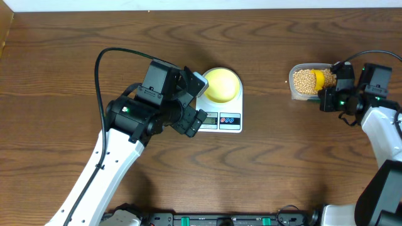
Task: Scoop item into bowl and weigh 50g on scale
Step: 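Drag the scoop through the soybeans with the right gripper to fill it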
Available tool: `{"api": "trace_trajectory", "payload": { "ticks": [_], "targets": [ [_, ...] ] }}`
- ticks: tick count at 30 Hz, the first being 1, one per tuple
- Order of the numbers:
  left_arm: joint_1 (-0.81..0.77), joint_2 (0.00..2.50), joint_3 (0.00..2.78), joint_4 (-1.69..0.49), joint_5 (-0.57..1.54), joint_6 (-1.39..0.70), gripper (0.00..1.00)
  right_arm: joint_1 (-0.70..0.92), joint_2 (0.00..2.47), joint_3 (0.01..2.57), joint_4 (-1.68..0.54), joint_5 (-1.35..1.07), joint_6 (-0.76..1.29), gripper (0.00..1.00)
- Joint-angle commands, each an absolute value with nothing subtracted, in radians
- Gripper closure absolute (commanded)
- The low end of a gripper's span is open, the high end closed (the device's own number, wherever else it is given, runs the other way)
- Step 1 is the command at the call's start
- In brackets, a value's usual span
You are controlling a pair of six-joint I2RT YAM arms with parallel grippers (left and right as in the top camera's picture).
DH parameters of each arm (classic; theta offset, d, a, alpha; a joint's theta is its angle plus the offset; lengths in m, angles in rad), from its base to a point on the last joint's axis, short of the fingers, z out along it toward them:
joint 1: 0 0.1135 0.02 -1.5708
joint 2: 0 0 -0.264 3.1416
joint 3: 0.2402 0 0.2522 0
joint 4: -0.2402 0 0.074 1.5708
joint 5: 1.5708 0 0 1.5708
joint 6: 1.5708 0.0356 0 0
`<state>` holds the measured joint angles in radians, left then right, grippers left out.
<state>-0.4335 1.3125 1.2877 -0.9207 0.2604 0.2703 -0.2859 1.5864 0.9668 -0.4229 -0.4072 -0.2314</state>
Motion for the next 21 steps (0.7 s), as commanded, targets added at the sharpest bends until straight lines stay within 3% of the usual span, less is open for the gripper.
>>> {"api": "trace_trajectory", "payload": {
  "ticks": [1,21],
  "targets": [
    [-0.430,1.304,1.286,-0.927,0.265,0.287,0.12,-0.310,1.616,0.984,-0.430,-0.512,-0.240,0.99],
    [-0.430,1.304,1.286,-0.927,0.265,0.287,0.12,-0.375,1.635,0.984,-0.450,-0.644,-0.229,0.99]
  ]
}}
